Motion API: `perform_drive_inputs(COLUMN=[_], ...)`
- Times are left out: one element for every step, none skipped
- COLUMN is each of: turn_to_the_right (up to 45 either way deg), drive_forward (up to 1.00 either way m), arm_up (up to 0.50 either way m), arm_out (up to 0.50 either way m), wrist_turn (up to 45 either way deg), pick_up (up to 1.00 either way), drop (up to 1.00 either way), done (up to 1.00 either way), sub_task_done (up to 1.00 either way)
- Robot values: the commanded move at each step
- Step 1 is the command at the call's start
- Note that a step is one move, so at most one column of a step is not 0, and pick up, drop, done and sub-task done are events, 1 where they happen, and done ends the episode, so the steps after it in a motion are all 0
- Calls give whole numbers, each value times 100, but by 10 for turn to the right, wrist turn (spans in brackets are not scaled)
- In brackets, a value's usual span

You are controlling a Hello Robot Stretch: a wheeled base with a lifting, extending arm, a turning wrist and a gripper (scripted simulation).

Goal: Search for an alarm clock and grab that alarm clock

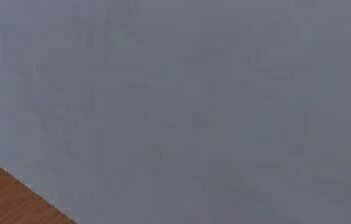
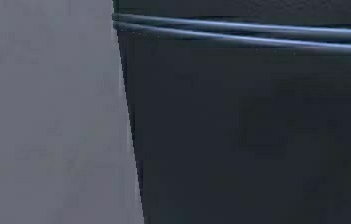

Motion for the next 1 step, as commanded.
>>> perform_drive_inputs(turn_to_the_right=[-450], drive_forward=[0], arm_up=[0], arm_out=[0], wrist_turn=[0], pick_up=[0], drop=[0], done=[0], sub_task_done=[0])
